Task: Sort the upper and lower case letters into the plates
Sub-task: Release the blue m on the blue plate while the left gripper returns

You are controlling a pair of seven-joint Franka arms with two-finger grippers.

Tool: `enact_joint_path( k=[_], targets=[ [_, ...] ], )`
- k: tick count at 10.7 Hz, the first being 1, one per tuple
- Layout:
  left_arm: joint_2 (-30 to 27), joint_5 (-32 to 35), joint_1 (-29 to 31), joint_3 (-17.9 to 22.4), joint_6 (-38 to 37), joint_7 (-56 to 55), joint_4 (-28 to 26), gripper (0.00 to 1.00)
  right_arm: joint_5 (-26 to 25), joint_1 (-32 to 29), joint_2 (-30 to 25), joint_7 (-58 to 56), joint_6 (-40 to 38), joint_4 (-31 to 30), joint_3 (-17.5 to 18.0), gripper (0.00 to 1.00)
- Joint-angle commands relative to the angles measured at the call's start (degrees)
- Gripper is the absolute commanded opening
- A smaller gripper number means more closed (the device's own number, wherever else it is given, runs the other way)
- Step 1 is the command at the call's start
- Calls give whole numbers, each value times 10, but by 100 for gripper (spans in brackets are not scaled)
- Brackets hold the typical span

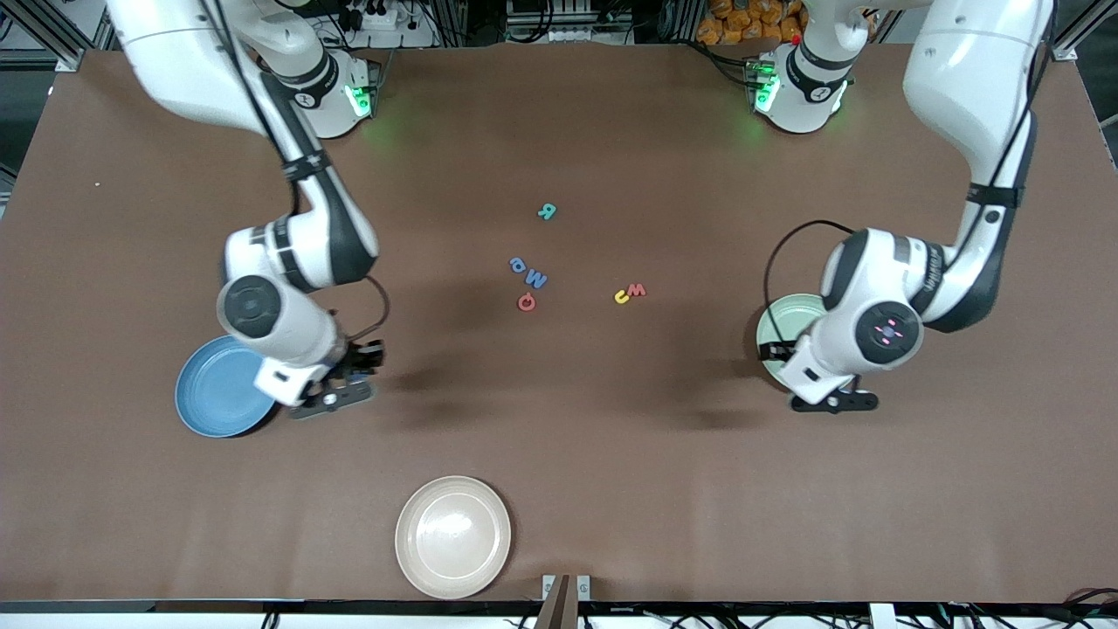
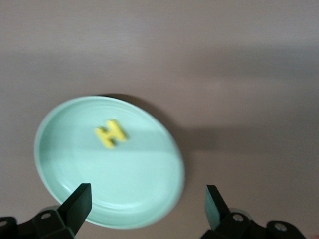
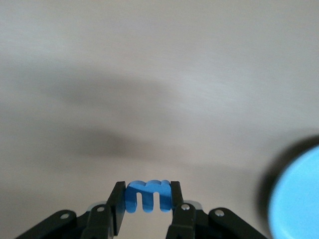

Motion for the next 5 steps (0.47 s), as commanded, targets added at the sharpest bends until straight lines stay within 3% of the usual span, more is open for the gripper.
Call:
enact_joint_path(
  k=[1,5],
  targets=[
    [-15,4,-20,-50,-14,-67,9,100,-12,-64,-27,-82,-32,-13,5,0],
    [26,5,-135,-55,-7,-158,66,100,-12,-169,-23,-260,-41,-13,5,0]
  ],
)
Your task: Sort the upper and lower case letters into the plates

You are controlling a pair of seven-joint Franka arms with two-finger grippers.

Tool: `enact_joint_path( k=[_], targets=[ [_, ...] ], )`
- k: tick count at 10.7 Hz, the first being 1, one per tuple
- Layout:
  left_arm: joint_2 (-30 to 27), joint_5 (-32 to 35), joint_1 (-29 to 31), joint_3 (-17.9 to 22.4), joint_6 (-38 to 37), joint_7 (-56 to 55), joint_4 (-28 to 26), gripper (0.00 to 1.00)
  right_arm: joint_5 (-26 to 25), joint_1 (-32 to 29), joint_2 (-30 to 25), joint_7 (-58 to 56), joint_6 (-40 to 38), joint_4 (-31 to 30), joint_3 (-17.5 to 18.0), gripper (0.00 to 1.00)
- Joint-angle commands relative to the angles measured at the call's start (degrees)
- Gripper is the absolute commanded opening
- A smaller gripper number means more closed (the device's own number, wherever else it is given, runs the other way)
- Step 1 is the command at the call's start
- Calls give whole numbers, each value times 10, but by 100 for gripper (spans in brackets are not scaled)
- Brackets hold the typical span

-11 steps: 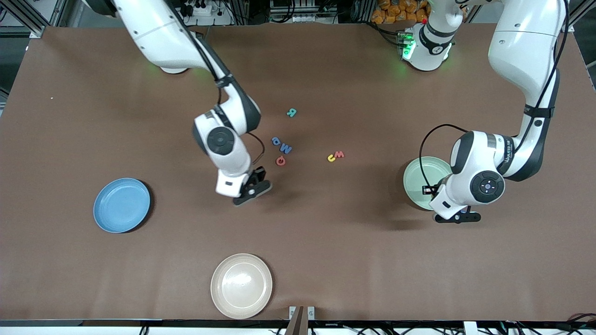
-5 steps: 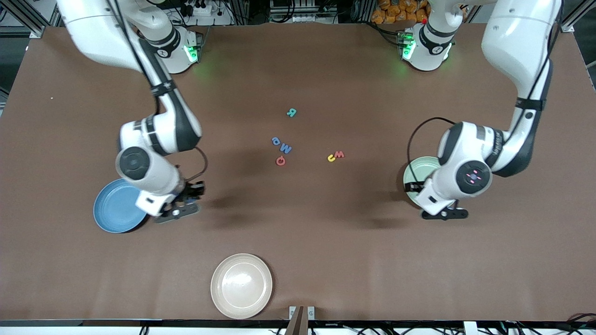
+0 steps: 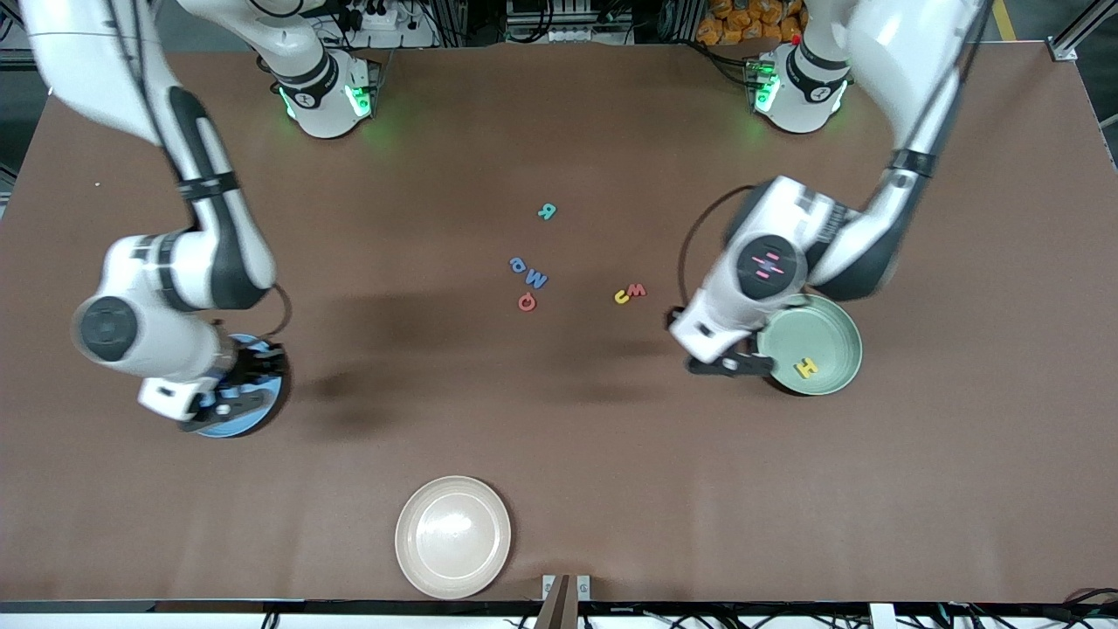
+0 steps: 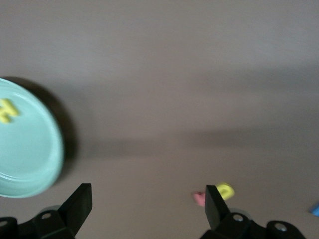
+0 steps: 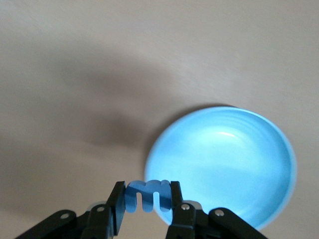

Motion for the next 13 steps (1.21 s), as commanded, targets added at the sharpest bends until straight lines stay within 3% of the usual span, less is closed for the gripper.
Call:
enact_joint_path(
  k=[1,2,3,4,10,13],
  targets=[
    [44,6,-58,5,-5,-57,54,100,-8,-46,-11,-84,-4,-13,10,0],
    [58,6,-79,8,-4,-57,68,100,-8,-62,-9,-111,-4,-12,11,11],
    [71,6,-99,9,1,-55,79,100,-7,-78,-6,-135,-2,-11,12,65],
    [79,15,-119,10,18,-53,85,100,-5,-79,0,-151,-3,-8,12,100],
    [145,46,-209,16,90,-58,108,100,14,-16,7,-124,-3,8,15,100],
    [158,46,-257,54,109,-57,108,100,26,-2,8,-103,-23,7,15,100]
  ],
)
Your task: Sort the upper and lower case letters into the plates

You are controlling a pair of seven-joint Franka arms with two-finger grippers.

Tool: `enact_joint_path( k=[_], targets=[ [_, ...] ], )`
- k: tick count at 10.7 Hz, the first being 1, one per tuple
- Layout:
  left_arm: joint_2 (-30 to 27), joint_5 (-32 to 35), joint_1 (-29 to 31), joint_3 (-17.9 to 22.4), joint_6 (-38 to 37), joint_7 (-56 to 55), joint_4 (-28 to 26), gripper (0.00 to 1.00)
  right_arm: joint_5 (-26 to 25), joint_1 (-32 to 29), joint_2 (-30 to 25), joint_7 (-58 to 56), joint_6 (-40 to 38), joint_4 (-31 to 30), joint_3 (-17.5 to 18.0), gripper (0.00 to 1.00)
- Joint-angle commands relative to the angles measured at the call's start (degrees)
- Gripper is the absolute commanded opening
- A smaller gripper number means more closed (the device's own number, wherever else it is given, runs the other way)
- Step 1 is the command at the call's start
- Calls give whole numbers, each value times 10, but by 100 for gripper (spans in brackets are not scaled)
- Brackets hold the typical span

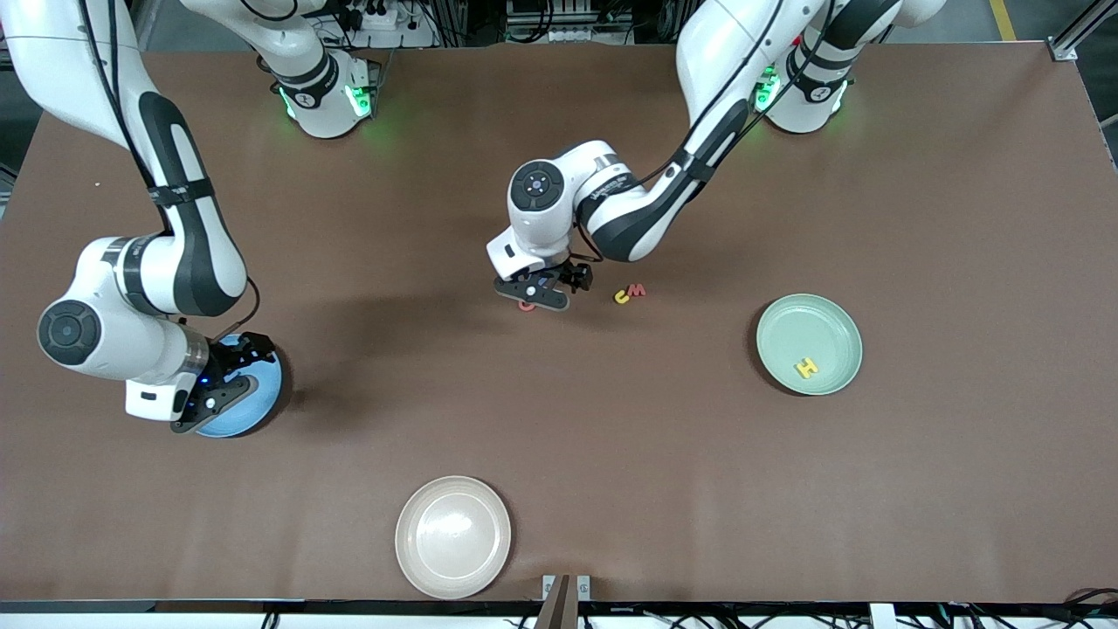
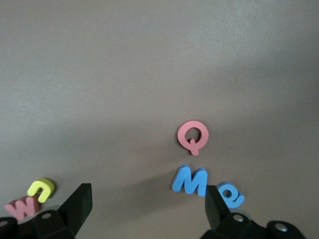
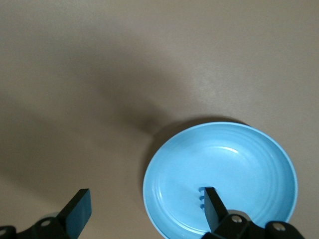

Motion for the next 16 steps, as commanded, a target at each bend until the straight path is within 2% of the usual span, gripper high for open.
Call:
enact_joint_path(
  k=[1,3,6,7,10,14,16],
  targets=[
    [16,17,-30,27,17,-9,16,100,13,5,3,14,-29,6,0,100],
    [27,18,-40,27,44,-14,16,100,14,6,0,41,-61,7,1,100],
    [33,26,-47,28,56,-31,13,100,24,23,1,109,-68,7,3,100],
    [34,26,-53,29,56,-31,13,82,43,36,5,135,-65,7,2,100],
    [40,26,-54,29,56,-54,11,75,69,52,15,183,-60,8,2,100],
    [50,26,-54,29,72,-56,11,74,73,60,36,183,-31,9,3,100],
    [53,26,-54,29,73,-57,11,74,107,63,46,183,-31,8,2,100]
  ],
)
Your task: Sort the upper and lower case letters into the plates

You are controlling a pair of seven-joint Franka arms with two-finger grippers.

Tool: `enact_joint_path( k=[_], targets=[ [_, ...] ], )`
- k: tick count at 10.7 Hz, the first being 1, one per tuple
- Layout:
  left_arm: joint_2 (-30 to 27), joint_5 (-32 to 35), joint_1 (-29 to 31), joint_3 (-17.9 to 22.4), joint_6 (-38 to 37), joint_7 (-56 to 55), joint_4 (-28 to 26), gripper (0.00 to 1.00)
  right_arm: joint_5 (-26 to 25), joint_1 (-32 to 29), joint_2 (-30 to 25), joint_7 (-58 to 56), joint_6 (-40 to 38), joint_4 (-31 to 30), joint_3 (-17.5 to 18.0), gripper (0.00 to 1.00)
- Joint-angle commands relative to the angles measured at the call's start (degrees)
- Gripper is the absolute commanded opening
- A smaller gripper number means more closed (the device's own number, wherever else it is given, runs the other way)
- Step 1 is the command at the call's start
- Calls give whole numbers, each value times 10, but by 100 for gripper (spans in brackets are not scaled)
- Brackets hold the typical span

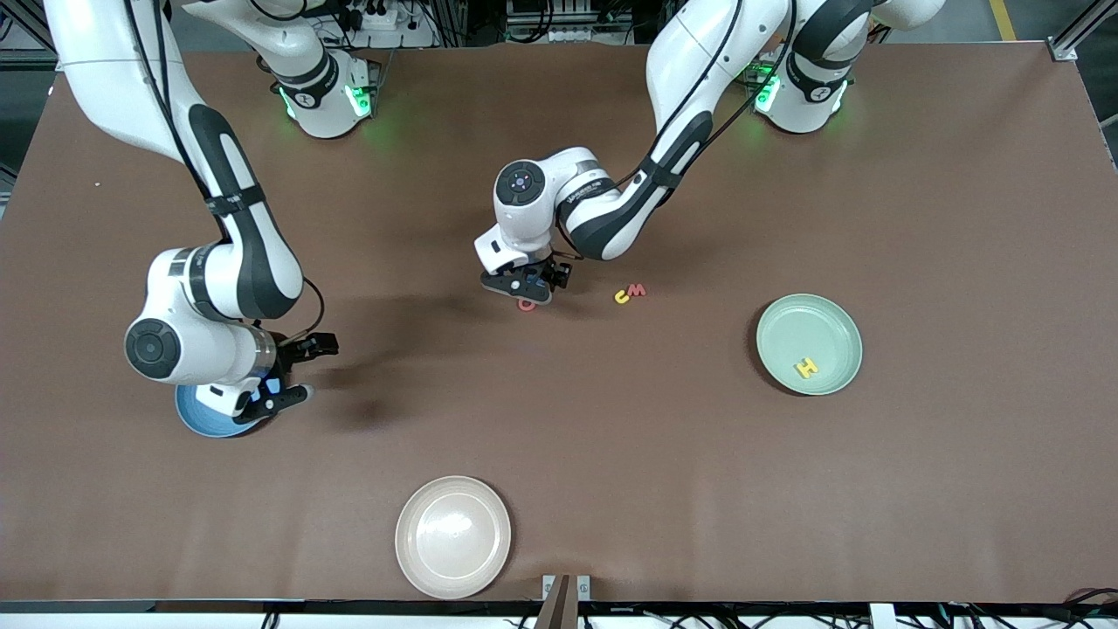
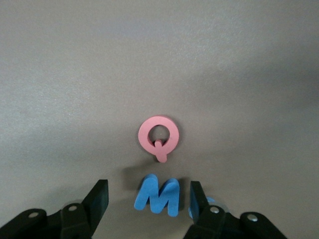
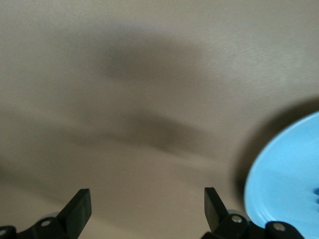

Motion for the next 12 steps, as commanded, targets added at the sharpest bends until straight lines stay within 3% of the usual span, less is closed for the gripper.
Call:
enact_joint_path(
  k=[1,12],
  targets=[
    [7,21,-6,5,6,-27,10,74,27,10,10,9,0,4,-2,100],
    [14,22,-8,5,9,-34,8,71,26,32,9,70,-3,1,-3,100]
  ],
)
